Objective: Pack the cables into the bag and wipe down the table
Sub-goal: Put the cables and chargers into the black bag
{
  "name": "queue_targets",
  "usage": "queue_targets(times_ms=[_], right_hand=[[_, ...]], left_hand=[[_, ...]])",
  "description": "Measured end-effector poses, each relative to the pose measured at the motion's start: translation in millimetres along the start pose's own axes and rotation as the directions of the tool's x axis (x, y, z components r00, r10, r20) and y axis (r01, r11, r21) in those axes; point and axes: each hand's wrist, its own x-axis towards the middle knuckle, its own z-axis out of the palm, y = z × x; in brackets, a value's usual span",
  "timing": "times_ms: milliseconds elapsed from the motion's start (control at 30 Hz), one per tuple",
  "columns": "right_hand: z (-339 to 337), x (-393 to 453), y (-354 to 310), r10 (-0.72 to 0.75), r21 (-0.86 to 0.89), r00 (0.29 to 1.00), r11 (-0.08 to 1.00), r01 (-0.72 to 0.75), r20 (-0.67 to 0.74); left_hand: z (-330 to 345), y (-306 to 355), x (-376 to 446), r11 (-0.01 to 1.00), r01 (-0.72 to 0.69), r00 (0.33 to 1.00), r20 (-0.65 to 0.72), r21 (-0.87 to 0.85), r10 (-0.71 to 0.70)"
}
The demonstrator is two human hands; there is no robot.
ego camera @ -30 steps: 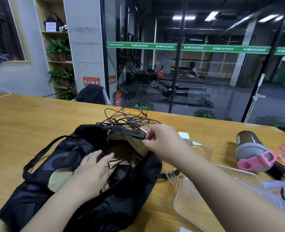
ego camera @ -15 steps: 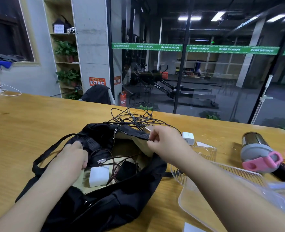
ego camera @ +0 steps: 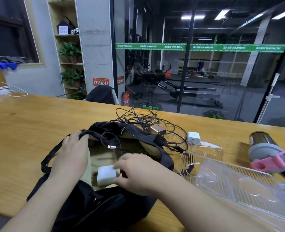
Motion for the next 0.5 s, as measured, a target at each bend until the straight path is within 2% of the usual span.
queue_targets(times_ms=[67,167,267,367,500], right_hand=[[4,-2,2,0.01,0.008,0.998,1.0,-0.011,0.062],[4,-8,7,0.021,0.049,0.999,0.999,-0.024,0.05],[3,-13,12,0.001,0.037,1.0,0.999,-0.001,-0.002],[1,-19,14,-0.028,0.087,0.999,0.996,0.032,-0.043],[-5,-33,21,-0.067,0.149,0.986,0.985,0.09,-0.151]], left_hand=[[-1,-2,1,0.992,0.076,0.997,-0.013,-0.1,-0.077],[0,1,1,0.951,0.172,0.978,-0.07,-0.258,-0.196],[1,10,-2,0.94,0.213,0.968,-0.074,-0.267,-0.24],[5,20,-6,0.977,0.086,0.995,-0.025,-0.193,-0.092],[9,31,-18,0.98,-0.084,0.996,-0.02,-0.181,0.082]])
